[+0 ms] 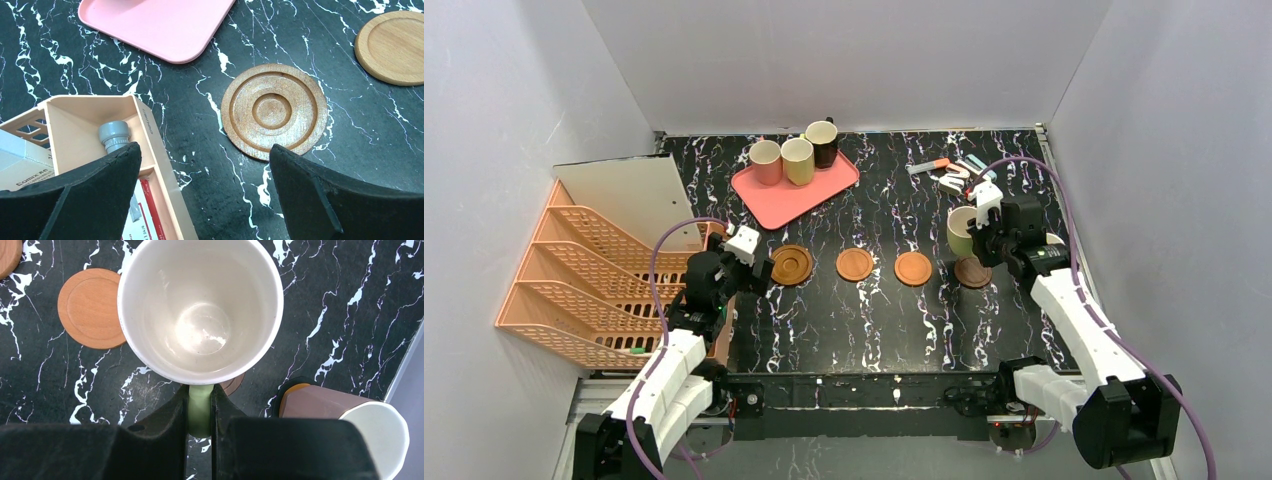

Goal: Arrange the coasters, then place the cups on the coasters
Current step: Place the cup on the coaster.

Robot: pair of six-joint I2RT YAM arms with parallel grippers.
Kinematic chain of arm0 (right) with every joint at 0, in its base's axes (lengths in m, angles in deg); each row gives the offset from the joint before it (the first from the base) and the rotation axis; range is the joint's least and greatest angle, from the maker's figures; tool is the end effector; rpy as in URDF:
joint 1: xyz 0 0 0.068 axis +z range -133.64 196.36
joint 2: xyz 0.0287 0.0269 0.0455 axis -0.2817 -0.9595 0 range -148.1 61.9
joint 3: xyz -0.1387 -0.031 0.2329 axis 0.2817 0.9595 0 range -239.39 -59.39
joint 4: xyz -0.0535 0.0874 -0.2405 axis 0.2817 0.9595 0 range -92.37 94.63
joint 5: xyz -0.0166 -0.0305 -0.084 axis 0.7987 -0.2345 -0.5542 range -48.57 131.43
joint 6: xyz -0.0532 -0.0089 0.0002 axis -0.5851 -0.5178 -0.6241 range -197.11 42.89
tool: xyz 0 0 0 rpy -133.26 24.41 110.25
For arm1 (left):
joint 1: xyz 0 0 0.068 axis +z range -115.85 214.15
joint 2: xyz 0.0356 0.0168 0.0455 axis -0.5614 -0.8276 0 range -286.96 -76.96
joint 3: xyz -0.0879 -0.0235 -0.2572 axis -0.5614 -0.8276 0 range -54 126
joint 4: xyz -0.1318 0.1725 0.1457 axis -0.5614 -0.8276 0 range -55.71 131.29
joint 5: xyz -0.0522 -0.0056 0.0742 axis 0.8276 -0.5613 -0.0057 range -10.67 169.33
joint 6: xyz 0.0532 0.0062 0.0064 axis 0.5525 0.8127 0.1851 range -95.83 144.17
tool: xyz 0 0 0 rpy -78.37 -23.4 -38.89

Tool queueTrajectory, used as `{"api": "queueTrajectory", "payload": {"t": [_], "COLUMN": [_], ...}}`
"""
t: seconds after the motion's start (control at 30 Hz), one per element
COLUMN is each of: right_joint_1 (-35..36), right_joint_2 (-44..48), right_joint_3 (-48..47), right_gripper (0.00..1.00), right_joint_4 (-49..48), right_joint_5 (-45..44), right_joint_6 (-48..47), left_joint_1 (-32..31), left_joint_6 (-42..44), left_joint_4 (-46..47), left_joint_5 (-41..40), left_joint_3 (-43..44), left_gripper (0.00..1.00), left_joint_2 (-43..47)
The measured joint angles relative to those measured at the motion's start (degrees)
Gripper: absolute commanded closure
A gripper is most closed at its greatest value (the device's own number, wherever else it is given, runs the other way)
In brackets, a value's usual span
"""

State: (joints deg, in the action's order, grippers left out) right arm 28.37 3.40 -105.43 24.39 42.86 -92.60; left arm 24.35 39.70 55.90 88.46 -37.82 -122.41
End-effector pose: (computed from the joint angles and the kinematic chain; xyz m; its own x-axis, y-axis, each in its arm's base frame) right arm 0.2140 0.0464 0.2750 -0.5354 -0.3868 -0.7508 -0.3837 0.9033 -0.1917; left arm 0.1798 -0.0369 0.2065 -0.1548 0.2951 -0.9428 0.3743 0.9007 0.2205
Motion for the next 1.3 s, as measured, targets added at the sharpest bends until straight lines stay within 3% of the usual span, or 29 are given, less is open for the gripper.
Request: {"api": "queueTrajectory", "payload": {"t": [0.5,0.97,1.3], "right_joint_1": [-1.3,-13.1,-15.0], "right_joint_2": [-1.9,-1.3,5.4], "right_joint_3": [0.0,-0.5,3.2], "right_gripper": [0.99,0.99,0.99], "right_joint_4": [-0.5,3.5,1.5], "right_joint_5": [-2.4,10.8,14.2], "right_joint_6": [1.5,-2.8,-4.5], "left_joint_1": [0.0,0.0,0.0], "left_joint_6": [0.1,0.3,0.4], "left_joint_4": [0.4,0.9,1.7], "left_joint_5": [-0.9,-1.7,-2.1], "left_joint_3": [0.0,-0.5,-0.5], "left_gripper": [0.02,0.02,0.02], "left_joint_2": [-0.1,-0.8,-1.0]}}
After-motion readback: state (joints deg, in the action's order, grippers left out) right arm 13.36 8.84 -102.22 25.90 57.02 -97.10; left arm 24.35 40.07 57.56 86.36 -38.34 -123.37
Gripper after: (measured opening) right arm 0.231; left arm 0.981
